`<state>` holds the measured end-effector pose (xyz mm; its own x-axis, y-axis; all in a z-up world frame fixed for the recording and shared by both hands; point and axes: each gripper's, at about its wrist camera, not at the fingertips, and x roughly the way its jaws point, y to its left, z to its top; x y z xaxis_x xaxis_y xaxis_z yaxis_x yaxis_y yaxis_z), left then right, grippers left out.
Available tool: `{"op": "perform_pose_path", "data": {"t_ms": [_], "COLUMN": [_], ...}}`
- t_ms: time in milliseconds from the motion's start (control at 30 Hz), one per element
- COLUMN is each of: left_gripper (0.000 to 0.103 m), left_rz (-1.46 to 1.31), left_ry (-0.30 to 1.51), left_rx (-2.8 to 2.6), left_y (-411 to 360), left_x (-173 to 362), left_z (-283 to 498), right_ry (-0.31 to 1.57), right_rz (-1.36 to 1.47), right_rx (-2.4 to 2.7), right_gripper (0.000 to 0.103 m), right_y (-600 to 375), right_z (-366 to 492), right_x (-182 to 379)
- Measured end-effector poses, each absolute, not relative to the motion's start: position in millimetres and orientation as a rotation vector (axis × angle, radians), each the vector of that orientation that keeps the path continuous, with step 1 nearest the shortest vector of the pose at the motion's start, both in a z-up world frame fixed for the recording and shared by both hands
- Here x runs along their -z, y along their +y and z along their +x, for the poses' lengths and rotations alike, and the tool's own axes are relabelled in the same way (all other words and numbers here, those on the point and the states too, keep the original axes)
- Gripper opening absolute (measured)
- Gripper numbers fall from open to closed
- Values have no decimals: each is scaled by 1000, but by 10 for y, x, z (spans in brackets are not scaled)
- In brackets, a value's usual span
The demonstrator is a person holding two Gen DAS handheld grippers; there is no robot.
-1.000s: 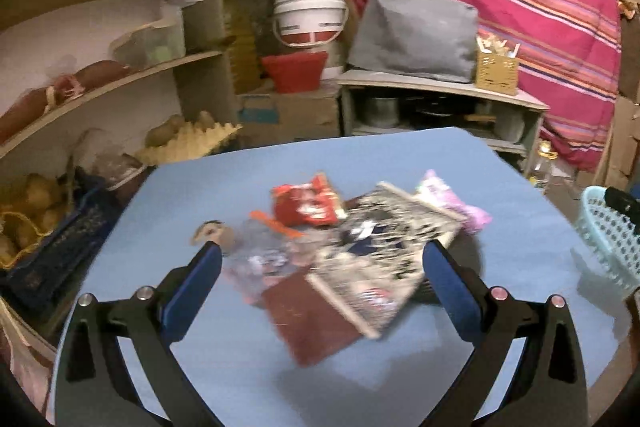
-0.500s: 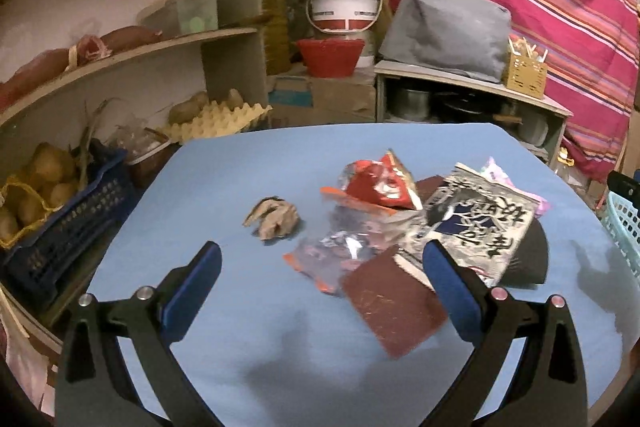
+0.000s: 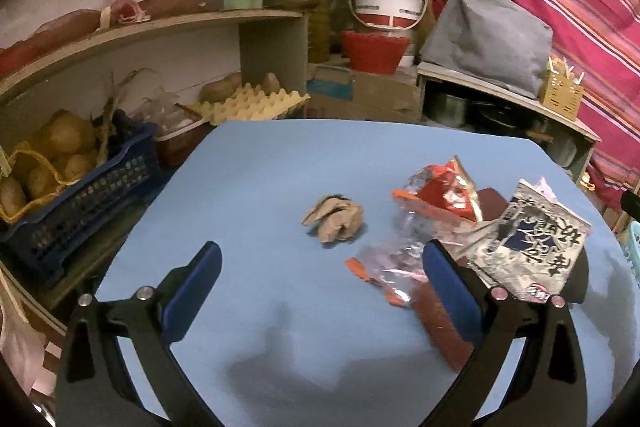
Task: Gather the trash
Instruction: 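Return both tools to the trash pile on the table, then grasp the black-and-white printed packet with the right gripper while the left grasps the clear plastic bag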
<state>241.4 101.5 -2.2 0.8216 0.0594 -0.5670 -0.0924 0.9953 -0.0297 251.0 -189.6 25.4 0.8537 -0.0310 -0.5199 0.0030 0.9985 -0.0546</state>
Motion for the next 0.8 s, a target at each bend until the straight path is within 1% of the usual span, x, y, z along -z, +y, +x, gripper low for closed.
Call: {"op": "perform_pose_path", "data": {"t_ms": [333, 533, 600, 633, 667, 700, 767, 800], "left_gripper": [98, 98, 98, 98, 98, 98, 98, 98], "left_rz": [-24, -1, -6, -11, -18, -26, -43, -51], "left_ry": [662, 654, 655, 657, 661, 664, 671, 673], "left_rx": [-97, -106, -102, -100, -96, -93, -83, -78], "left_y": [1117, 1126, 1128, 1131, 1144, 1154, 1170, 1170], "left_x": [113, 139, 141, 145, 149, 150, 152, 150], "left_z": [2519, 2525, 2521, 2519, 2523, 2528, 2534, 2533], "right_ry": [606, 671, 688, 700, 715, 723, 740, 740], "right_rz": [-34, -75, -86, -96, -100, -97, -81, -78], "right_rx": [-78, -117, -130, -137, -148, -159, -192, -204], "right_gripper": [99, 98, 90, 77, 68, 64, 53, 50], "right_y": [-1543, -1287, -1238, -1214, -1198, -1195, -1201, -1197], "right_z": [2703, 2861, 2894, 2910, 2924, 2928, 2939, 2936], "right_x": [-113, 77, 121, 141, 161, 169, 192, 194]}}
